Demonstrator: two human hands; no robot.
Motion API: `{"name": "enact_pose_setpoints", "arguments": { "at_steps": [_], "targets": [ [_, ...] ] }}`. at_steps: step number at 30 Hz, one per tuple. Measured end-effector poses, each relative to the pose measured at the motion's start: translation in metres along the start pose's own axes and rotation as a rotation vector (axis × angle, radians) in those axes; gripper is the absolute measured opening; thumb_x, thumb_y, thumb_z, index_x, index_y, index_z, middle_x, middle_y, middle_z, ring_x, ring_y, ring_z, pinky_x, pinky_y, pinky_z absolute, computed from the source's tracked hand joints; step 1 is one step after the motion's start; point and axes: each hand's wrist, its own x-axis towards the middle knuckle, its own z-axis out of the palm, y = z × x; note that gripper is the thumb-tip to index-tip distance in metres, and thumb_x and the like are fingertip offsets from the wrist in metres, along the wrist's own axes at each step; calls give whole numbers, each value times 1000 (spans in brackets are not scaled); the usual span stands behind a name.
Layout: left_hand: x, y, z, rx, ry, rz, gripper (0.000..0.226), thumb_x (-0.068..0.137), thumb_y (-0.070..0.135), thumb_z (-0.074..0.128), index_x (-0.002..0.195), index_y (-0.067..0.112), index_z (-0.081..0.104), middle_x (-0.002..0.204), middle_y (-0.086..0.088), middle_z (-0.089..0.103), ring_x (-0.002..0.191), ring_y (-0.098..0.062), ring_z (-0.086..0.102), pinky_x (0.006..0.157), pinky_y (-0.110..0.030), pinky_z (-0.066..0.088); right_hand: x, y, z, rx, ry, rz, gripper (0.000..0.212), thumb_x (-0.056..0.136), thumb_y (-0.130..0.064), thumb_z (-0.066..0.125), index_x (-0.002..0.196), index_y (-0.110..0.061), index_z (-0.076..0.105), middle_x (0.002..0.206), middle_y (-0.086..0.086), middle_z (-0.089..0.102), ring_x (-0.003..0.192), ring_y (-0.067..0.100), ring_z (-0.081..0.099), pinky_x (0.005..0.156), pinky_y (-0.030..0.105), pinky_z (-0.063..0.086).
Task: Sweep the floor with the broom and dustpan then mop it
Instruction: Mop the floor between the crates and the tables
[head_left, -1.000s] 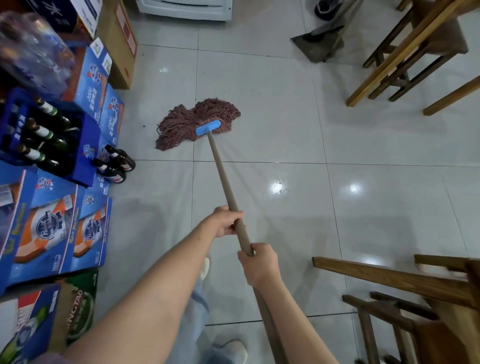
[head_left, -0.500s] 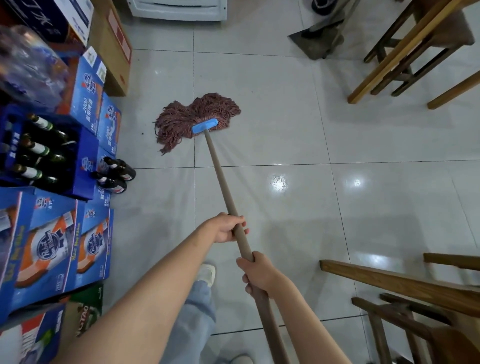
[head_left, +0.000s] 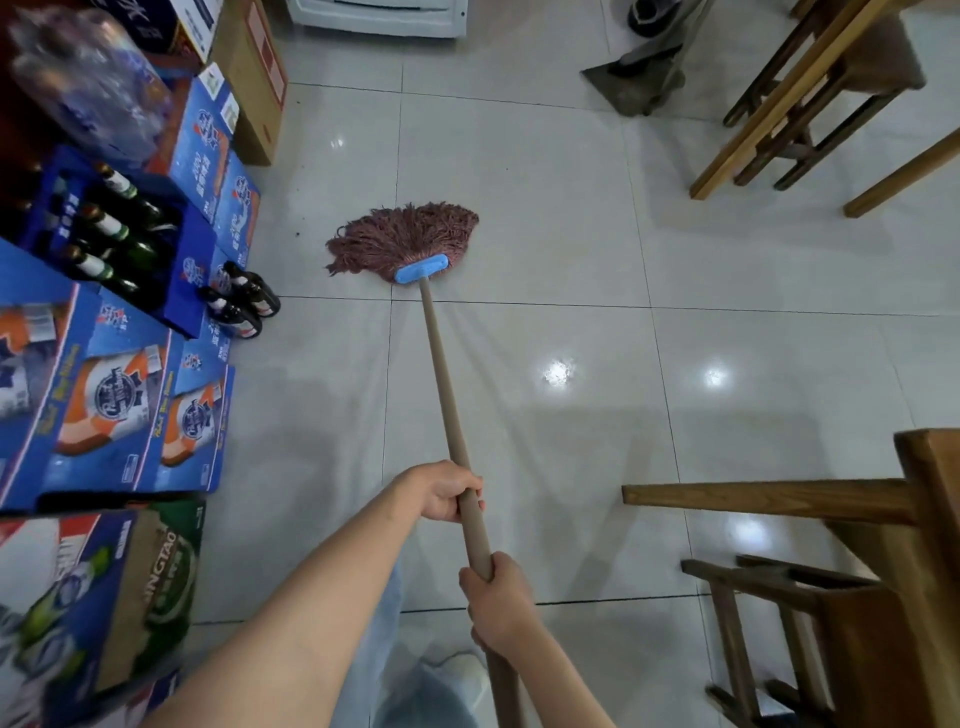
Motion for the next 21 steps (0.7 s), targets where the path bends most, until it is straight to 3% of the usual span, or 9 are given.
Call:
{"name": "enact_pose_setpoints", "arguments": {
  "at_steps": [7,9,12,14,17,21],
  "targets": [
    [-1,-43,47,-36,11,10,14,93,-5,42,83,5,39,73,-10,43,61,-17,51,43,-22,51,-21,50,-25,-51,12,-12,14,87,-24,52,79,-16,45,67,0,48,55,18,44,59,33,42],
    [-3,-49,55,-38,19,22,15,94,-5,40,83,5,39,72,-9,43,61,-17,50,42,-21,51,-25,57,-29,-49,8,-23,15,87,-23,52,78,-16,44,67,0,47,53,17,43,57,33,42],
    [-7,-53,61,-54,34,35,18,95,-4,39,80,6,38,73,-9,42,60,-16,49,42,-20,51,-30,59,-33,-29,-20,-20,15,90,-21,50,78,-15,43,68,3,48,49,17,42,43,26,38],
    [-9,-54,64,-57,55,44,18,93,-5,39,79,6,38,72,-9,42,52,-16,54,41,-20,50,-31,61,-37,-9,-32,-25,16,91,-20,49,78,-14,42,69,4,47,48,18,41,39,24,36],
    [-6,-62,73,-5,83,76,16,89,-6,39,77,4,40,70,-11,44,35,-10,55,38,-18,46,-33,70,-40,-27,-9,-34,18,90,-22,51,76,-14,42,68,3,47,49,18,41,45,26,39],
    [3,-70,92,36,78,134,24,90,-1,38,68,6,43,56,-9,49,40,-13,53,42,-20,45,-33,87,-49,-10,35,-35,19,87,-22,52,74,-15,41,64,-1,43,51,16,37,55,31,36]
  ]
}}
